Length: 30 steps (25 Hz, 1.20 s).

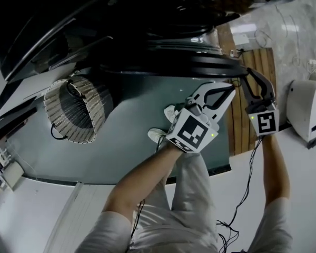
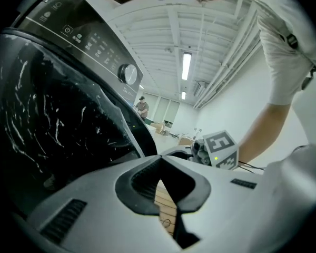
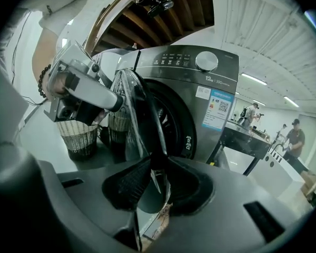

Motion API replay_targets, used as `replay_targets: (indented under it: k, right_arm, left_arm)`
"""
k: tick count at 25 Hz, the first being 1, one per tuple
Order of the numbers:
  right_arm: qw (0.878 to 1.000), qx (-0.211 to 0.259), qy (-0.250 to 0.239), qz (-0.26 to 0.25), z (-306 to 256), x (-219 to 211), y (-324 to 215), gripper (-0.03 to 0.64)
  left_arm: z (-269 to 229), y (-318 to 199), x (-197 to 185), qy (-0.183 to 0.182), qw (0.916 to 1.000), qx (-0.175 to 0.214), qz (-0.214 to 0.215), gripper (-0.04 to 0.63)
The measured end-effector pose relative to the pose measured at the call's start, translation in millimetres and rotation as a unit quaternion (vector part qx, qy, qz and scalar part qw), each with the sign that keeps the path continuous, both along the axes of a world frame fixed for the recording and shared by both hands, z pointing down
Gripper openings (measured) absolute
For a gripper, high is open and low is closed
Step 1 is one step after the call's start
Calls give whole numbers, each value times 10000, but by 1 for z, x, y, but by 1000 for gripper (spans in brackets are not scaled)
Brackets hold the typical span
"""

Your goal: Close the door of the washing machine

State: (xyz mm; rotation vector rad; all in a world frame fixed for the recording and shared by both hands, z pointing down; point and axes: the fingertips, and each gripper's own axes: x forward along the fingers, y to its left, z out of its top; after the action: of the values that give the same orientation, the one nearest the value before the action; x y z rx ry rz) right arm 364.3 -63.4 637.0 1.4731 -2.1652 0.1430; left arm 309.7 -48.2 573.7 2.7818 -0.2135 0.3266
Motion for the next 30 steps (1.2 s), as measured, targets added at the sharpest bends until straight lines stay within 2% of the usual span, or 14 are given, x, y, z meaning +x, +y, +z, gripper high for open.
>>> replay_targets:
  k: [8,14,20,30]
  right_arm:
    - [9999,80,96,-27,0,13,-31,98]
    - [9997,213,114,-14,-2,20,-53,100]
    - [9993,337,99,145,-4,29,-74,100]
    - [9989,393,245,118,-2,37,-107,100]
  left_arm:
    - [-2,-32,14,74,9998,111,-175,3]
    - [-5,-36,28,187,9996,163,-139,3]
    - [1,-41,23,199,9996,132,-168,3]
    - [3,-56,15,283,9991,150,-272,3]
